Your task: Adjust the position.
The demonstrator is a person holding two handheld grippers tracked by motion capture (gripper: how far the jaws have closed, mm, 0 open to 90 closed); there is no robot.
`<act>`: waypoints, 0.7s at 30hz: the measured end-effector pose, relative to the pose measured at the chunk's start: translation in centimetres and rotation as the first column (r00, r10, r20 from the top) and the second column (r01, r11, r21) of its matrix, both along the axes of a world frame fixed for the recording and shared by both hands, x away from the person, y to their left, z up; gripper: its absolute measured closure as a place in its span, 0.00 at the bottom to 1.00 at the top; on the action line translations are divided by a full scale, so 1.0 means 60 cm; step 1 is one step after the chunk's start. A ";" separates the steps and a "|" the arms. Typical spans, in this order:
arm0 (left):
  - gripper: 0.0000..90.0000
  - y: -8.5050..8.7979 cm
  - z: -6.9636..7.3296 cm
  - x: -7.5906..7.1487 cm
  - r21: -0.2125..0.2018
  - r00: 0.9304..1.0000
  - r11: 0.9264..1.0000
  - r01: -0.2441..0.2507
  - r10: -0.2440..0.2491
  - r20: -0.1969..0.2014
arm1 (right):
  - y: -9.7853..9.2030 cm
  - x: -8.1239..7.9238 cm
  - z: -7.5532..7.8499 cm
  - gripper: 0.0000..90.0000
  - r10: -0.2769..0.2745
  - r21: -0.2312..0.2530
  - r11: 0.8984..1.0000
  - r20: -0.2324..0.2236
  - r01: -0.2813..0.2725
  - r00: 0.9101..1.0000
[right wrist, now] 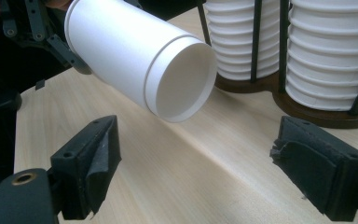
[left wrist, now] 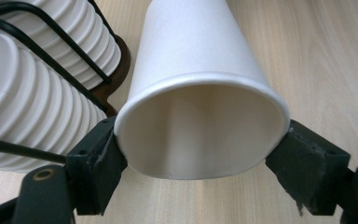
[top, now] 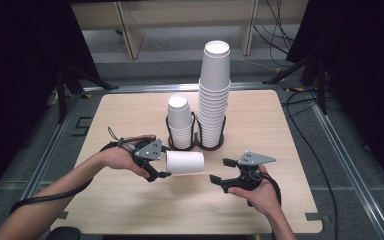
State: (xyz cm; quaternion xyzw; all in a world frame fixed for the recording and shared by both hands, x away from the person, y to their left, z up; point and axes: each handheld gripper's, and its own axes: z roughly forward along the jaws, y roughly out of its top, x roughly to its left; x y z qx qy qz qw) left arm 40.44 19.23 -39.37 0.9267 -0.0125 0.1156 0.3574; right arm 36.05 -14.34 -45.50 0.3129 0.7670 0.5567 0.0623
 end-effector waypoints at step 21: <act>0.24 -0.019 0.011 -0.007 0.146 0.997 0.987 0.073 -0.068 -0.037 | 0.020 -0.001 0.007 0.17 0.078 -0.067 0.995 0.005 -0.077 0.997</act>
